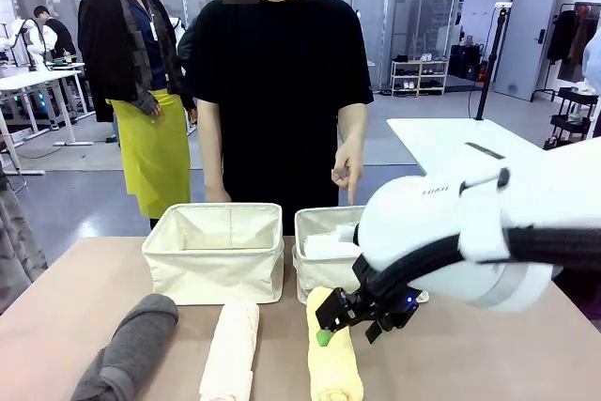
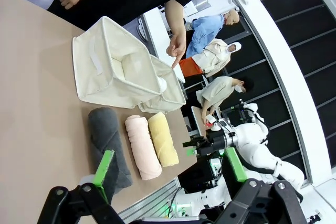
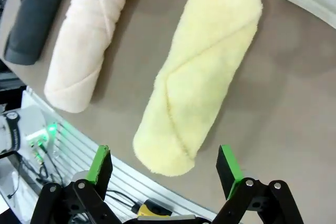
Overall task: Divide the towels into two baskets.
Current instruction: Pick up one hotel-folded towel from the bottom of the table and place it in the Fabric basket indicated by the person.
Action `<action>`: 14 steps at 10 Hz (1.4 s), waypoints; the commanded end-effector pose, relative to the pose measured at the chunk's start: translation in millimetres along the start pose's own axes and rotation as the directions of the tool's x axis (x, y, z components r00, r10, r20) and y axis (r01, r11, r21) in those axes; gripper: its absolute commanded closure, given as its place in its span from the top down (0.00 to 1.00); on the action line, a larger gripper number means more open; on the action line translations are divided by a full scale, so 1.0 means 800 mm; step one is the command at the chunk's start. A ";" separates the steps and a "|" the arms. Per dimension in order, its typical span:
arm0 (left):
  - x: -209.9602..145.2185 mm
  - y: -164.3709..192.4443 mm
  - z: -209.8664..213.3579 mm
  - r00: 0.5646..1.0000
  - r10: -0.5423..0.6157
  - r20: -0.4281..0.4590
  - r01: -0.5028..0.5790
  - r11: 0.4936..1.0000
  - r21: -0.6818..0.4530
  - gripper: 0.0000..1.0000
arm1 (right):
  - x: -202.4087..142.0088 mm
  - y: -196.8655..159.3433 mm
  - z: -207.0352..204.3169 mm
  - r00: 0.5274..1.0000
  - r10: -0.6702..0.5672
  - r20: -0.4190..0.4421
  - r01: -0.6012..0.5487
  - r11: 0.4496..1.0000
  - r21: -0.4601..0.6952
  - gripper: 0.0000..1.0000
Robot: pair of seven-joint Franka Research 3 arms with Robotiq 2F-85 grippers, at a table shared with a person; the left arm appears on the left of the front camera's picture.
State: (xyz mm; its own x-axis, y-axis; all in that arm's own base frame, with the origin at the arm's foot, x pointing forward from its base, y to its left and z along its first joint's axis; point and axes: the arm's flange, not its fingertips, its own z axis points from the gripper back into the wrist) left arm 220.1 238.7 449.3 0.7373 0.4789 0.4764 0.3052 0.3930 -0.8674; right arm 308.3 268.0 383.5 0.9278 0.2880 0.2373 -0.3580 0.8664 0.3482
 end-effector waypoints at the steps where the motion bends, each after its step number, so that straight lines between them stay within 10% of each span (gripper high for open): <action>1: 0.001 0.000 0.003 1.000 -0.026 0.011 0.026 0.999 -0.023 1.00 | -0.021 -0.008 -0.016 0.998 -0.048 0.044 0.052 0.993 -0.104 1.00; 14: 0.001 0.000 0.003 1.000 -0.026 0.011 0.026 0.999 -0.023 1.00 | 0.037 0.000 -0.090 0.993 -0.110 0.054 0.112 0.992 -0.054 1.00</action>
State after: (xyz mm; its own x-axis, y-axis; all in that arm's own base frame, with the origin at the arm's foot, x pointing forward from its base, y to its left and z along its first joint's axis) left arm 220.3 238.5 449.4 0.7379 0.4781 0.4764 0.3055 0.3928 -0.8674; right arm 342.0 299.0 326.5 0.9494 0.2074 0.2357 -0.2745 0.9127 0.3026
